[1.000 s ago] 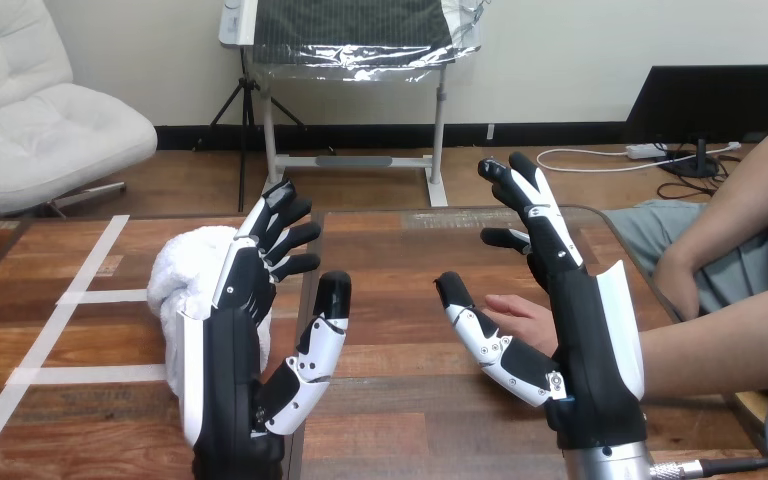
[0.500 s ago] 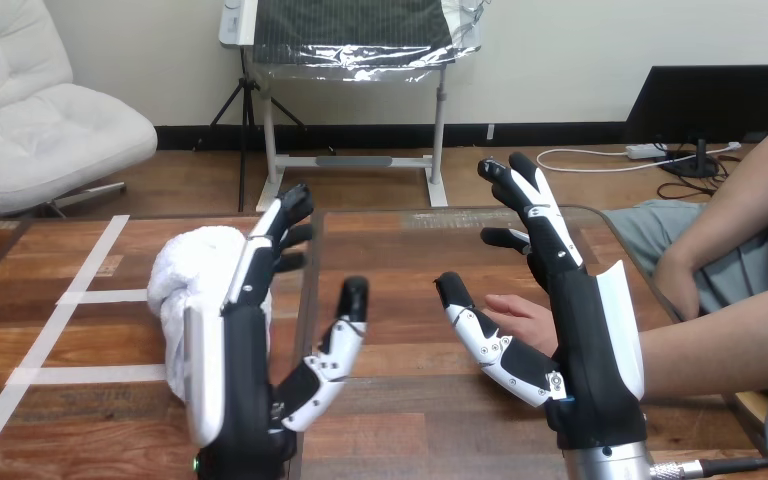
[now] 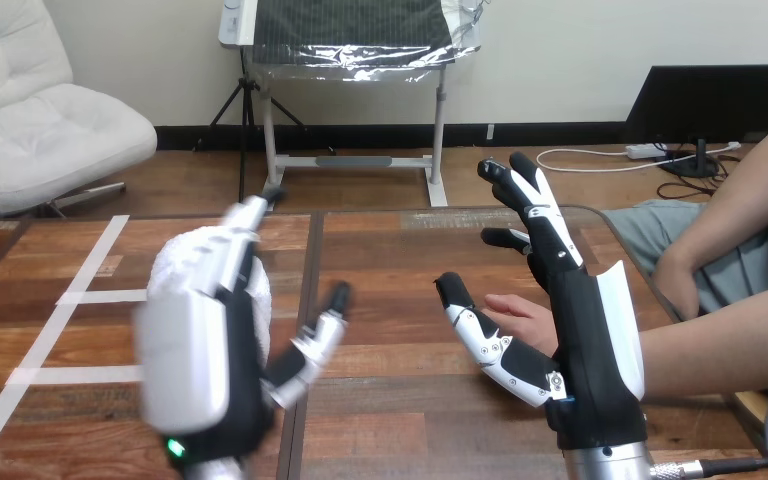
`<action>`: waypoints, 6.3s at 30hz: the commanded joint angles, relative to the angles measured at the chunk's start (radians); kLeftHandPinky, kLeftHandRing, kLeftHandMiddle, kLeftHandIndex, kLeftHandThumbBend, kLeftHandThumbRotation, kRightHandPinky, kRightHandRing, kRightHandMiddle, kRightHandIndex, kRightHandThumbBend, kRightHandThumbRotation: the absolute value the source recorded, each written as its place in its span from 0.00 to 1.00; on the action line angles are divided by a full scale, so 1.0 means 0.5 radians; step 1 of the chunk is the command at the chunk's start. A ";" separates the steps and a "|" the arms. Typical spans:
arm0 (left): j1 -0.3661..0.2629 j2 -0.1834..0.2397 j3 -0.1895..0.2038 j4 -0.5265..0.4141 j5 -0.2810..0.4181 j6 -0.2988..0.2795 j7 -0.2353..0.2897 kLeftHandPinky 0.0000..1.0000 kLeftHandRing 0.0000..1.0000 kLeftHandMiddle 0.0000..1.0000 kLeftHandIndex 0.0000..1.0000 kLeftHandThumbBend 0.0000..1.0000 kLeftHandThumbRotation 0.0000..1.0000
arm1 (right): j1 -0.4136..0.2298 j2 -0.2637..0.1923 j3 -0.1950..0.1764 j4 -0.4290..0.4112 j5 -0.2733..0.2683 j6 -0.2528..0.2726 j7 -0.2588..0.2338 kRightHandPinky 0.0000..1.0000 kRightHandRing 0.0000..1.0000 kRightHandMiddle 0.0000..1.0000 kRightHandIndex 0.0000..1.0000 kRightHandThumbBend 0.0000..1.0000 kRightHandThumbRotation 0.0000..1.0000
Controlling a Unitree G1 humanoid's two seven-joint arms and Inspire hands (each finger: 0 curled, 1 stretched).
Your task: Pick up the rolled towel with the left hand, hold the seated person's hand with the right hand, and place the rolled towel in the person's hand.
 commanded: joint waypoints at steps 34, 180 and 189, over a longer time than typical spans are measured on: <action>-0.785 0.269 -0.044 0.092 0.208 1.136 -0.440 0.88 0.90 0.92 0.92 0.70 0.64 | -0.123 0.039 -0.008 0.017 0.027 -0.017 -0.028 0.78 0.92 0.97 0.87 0.36 0.01; -2.073 0.397 -0.623 2.474 -0.712 1.512 -0.943 0.20 0.26 0.38 0.90 0.84 0.77 | -0.103 -0.030 -0.020 -0.121 0.058 0.174 0.145 0.90 0.98 1.00 0.88 0.39 0.07; -2.090 0.384 -0.690 2.511 -0.679 1.554 -1.055 0.15 0.22 0.34 0.83 0.79 0.66 | -0.097 -0.035 -0.023 -0.131 0.065 0.179 0.155 0.89 0.97 1.00 0.87 0.39 0.07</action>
